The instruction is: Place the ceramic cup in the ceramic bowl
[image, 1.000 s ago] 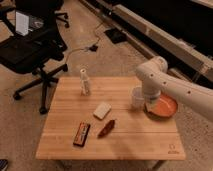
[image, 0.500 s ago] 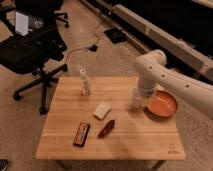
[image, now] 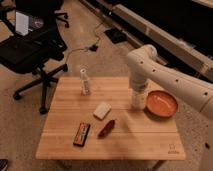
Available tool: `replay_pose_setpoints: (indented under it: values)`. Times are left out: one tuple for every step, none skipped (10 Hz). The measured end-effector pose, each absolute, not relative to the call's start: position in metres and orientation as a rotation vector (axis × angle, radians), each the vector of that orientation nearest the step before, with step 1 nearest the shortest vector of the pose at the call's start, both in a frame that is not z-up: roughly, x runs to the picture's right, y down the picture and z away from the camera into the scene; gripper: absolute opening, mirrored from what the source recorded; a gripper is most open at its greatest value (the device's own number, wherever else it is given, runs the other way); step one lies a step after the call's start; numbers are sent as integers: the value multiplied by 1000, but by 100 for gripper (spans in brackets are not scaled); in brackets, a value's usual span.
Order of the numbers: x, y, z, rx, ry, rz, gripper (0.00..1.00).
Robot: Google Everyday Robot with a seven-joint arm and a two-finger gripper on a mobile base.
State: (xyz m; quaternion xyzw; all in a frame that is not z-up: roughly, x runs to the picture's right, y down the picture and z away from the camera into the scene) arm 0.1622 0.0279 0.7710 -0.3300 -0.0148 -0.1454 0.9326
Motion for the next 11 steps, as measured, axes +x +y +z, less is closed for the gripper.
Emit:
replay_pose_setpoints:
  values:
    - [163, 23, 777, -669, -29, -292, 80]
    - [167, 18, 785, -668, -27, -280, 80]
    - [171, 16, 790, -670, -24, -267, 80]
    - [176, 15, 794, -673, -26, -251, 80]
    - [189, 15, 799, -676, -19, -230, 80]
    - [197, 16, 801, -682, -21, -208, 80]
    - [203, 18, 804, -687, -23, -193, 80]
    - [210, 22, 806, -693, -24, -178, 80]
    - [227, 28, 809, -707, -14, -154, 80]
    - [231, 33, 811, -716, -14, -143, 80]
    - [233, 37, 814, -724, -14, -136, 80]
